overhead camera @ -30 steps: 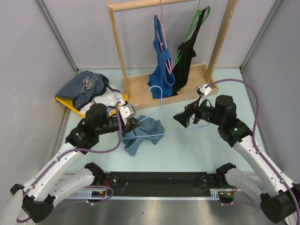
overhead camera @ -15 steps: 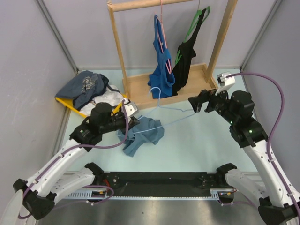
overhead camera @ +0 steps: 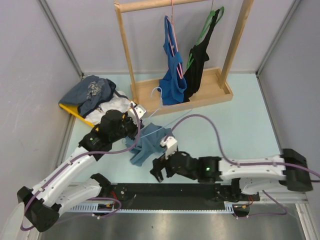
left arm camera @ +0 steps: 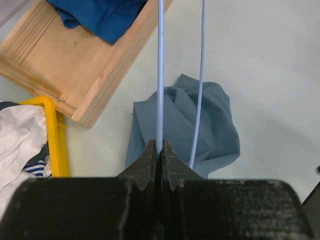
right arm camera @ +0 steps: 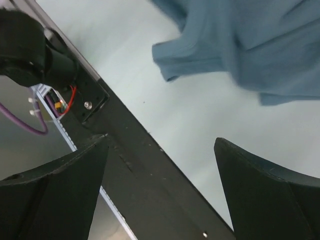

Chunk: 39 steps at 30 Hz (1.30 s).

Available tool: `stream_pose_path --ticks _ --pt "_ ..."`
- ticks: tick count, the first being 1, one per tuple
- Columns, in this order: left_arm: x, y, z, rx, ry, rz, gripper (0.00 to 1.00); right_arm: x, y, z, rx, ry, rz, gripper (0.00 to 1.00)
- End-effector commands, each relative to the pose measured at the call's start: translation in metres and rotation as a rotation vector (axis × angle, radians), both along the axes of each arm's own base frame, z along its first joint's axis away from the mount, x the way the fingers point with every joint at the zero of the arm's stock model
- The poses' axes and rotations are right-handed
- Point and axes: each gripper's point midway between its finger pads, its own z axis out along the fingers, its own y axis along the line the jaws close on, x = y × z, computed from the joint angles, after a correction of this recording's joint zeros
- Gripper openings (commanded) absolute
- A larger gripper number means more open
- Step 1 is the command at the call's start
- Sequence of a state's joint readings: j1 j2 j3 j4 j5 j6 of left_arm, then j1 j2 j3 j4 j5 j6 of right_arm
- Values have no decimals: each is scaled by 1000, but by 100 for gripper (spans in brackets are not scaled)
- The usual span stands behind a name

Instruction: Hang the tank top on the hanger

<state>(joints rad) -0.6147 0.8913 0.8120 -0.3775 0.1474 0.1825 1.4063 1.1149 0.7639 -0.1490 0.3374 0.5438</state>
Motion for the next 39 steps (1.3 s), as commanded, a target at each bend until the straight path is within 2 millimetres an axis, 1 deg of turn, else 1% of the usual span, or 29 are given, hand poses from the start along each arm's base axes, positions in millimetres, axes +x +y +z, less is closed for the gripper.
stream_pose_path --ticks 1,2,3,4,5,6,7,9,10,11,13,14,16,19,20,22,23,25,26,27,29,31,32,34,35,37,38,39 --pt "9 3 13 -40 -44 59 0 4 67 33 209 0 -83 91" --pt "9 2 13 -41 -41 56 0 3 77 32 215 2 -81 91" --pt "9 3 11 -38 -39 59 0 3 87 14 173 -2 -79 89" --pt "9 3 11 -39 -38 60 0 4 96 19 203 -4 -87 88" --pt "10 4 10 -36 -36 68 0 4 102 13 201 -7 -86 88" --pt "9 4 10 -38 -35 69 0 5 108 0 182 -4 -87 86" --pt "9 5 9 -37 -32 71 0 5 114 -2 195 -6 -88 85" --pt "10 6 7 -32 -21 84 0 8 121 -12 179 -27 -100 81" --pt "11 7 6 -29 -20 92 0 10 126 -28 156 -43 -110 79" --pt "11 7 6 -28 -18 95 0 11 130 -32 150 -51 -110 78" --pt "12 9 5 -30 -15 107 0 17 134 -53 107 -84 -119 75" --pt "12 10 6 -33 -14 111 0 18 136 -58 97 -97 -120 75" --pt "10 9 7 -45 -9 105 0 23 138 -70 74 -133 -129 73" --pt "10 9 8 -53 -5 105 0 31 140 -79 43 -171 -157 70" --pt "10 10 8 -56 -6 105 0 33 140 -88 22 -179 -167 70" --pt "9 9 9 -61 -4 101 0 36 141 -92 5 -202 -172 69" --pt "10 10 9 -62 -3 104 0 38 141 -99 -15 -215 -170 69" --pt "9 10 9 -65 0 101 0 39 143 -103 -30 -232 -166 68" --pt "9 9 9 -68 0 100 0 40 143 -110 -49 -238 -167 67" --pt "9 10 10 -70 -3 102 0 41 144 -112 -56 -242 -168 66" --pt "10 11 10 -69 -4 106 0 45 142 -119 -89 -242 -177 63" --pt "10 11 12 -71 -8 107 0 50 134 -126 -112 -234 -201 61" --pt "9 12 11 -70 -7 109 0 51 132 -127 -110 -227 -208 57" --pt "9 12 11 -72 -7 110 0 57 128 -130 -114 -218 -219 55" --pt "9 12 11 -72 -6 108 0 62 125 -133 -118 -211 -232 52" --pt "9 11 11 -72 -5 108 0 67 124 -134 -110 -209 -236 45" --pt "9 12 10 -69 -4 108 0 71 120 -137 -118 -212 -240 37" --pt "9 12 10 -69 -4 111 0 73 120 -134 -114 -217 -241 29"
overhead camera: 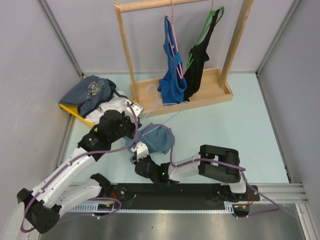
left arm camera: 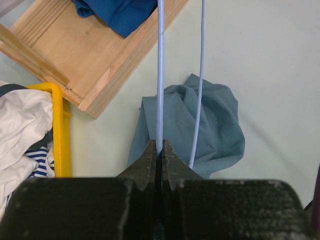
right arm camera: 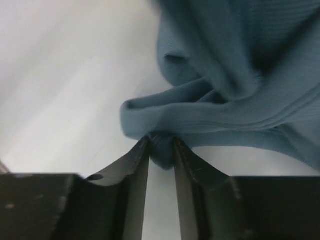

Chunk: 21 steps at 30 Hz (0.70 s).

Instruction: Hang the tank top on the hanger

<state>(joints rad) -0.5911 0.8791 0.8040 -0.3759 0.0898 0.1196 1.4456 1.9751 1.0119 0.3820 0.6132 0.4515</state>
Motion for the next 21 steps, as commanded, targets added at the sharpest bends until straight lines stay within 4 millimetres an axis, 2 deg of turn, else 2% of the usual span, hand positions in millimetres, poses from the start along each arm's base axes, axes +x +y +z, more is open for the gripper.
stream_pose_path --ticks 1,2,3,5,6,7,8,9,10,11,12,15,16,17,18,19,20,21 --pt "2 0 11 -42 -29 11 0 23 -7 12 57 -34 -79 22" --pt "2 0 10 -41 -28 14 0 28 -14 10 50 -28 -85 9" --pt "3 2 10 -38 -32 22 0 25 -13 13 64 -6 -50 6" --pt "3 4 11 -37 -36 31 0 24 -16 36 131 40 -11 0" --pt "3 4 12 -40 -42 33 0 23 -27 30 131 105 29 0" --pt "3 4 13 -45 -42 31 0 21 -30 57 190 120 70 0" --pt "2 4 13 -45 -40 29 0 19 -36 63 200 142 101 0" --pt "2 4 14 -49 -41 30 0 13 -49 57 171 203 155 0" --pt "2 4 13 -48 -39 29 0 11 -56 66 161 204 197 0" --pt "4 5 13 -47 -40 36 0 8 -65 91 187 189 225 0" --pt "4 5 13 -44 -39 39 0 10 -87 86 114 207 198 0" --pt "5 6 13 -47 -38 45 0 21 -137 107 61 209 118 0" --pt "4 6 13 -48 -37 44 0 38 -159 108 64 218 47 0" --pt "4 6 13 -49 -39 45 0 42 -174 123 112 232 22 0" --pt "4 6 15 -52 -45 47 0 49 -185 127 139 244 -1 0" --pt "4 6 16 -55 -49 47 0 69 -209 124 167 257 -90 0" --pt "3 5 16 -58 -49 38 0 67 -211 134 240 284 -59 0" --pt "2 5 20 -67 -66 32 0 73 -218 137 276 294 -74 0"
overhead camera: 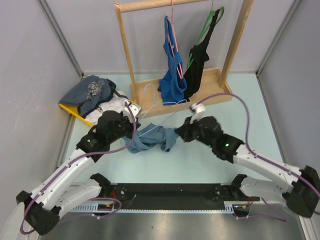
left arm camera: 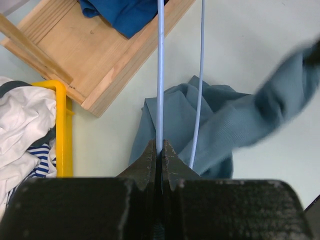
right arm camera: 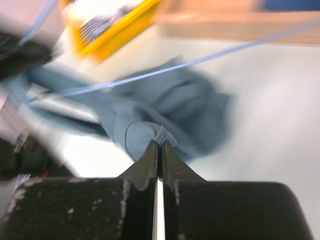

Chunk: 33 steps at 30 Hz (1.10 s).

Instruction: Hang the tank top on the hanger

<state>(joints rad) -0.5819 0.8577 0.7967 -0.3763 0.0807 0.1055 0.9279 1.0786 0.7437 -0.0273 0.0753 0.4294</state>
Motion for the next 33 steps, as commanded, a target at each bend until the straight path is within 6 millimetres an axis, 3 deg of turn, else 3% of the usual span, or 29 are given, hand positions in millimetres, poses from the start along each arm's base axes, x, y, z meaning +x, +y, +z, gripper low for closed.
stream_pose_path --ticks 1,5,15,25,33 --pt "2 0 19 -57 -68 4 0 10 -55 -30 27 185 -53 0" --pt "-1 1 22 -67 -86 0 0 47 -97 -42 144 277 -183 0" --pt "-4 -3 26 -81 -105 -31 0 93 -141 -37 296 275 -296 0" --pt "-23 -19 35 -135 -139 -173 0 136 -171 -31 366 264 -338 0" --pt "-32 -28 35 -150 -134 -251 0 165 -196 -4 411 216 -348 0"
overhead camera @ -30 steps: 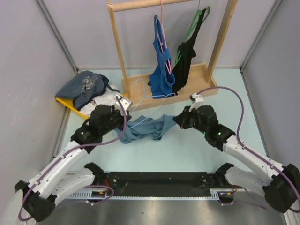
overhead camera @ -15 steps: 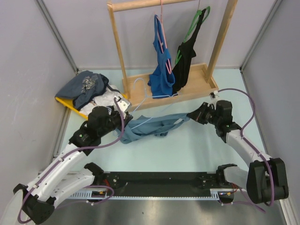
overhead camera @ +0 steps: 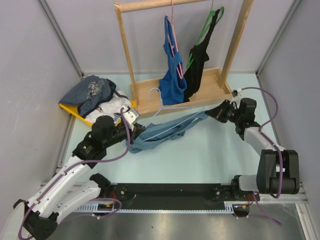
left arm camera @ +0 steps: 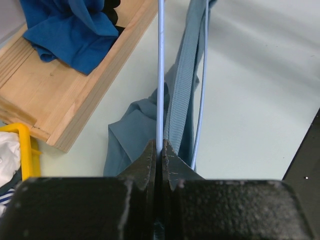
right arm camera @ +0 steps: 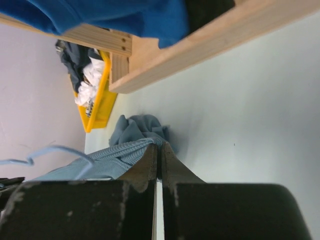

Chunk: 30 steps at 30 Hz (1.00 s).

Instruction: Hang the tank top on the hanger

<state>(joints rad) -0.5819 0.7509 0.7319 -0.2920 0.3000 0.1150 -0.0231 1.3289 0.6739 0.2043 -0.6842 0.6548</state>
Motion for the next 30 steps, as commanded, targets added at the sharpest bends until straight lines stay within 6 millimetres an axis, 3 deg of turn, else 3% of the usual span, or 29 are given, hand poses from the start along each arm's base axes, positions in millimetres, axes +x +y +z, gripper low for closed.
stream_pose_path --ticks 1,13,16,19,22,23,27,29,30 --pt "-2 -4 15 -27 -71 -43 0 32 -25 41 6 -132 -55 0" --pt "-2 -1 17 -26 -86 -33 0 42 -76 72 69 -165 -145 0" --pt "-2 -3 17 -28 -82 -41 0 45 -77 78 98 -161 -138 0" --pt "-1 -4 14 -24 -73 -41 0 47 -65 83 123 -150 -90 0" --pt "1 -7 6 -12 -47 -33 0 41 -44 65 51 -111 -69 0" --pt "-1 -11 3 -14 -37 -37 0 36 -27 57 24 -101 -32 0" --pt "9 -14 -16 33 6 35 0 15 -3 6 -25 -32 -23 0" --pt "13 -15 -24 48 33 57 0 18 -6 -11 -54 -5 -68 0" --pt "15 -14 -26 54 37 71 0 15 5 -19 -65 8 -47 0"
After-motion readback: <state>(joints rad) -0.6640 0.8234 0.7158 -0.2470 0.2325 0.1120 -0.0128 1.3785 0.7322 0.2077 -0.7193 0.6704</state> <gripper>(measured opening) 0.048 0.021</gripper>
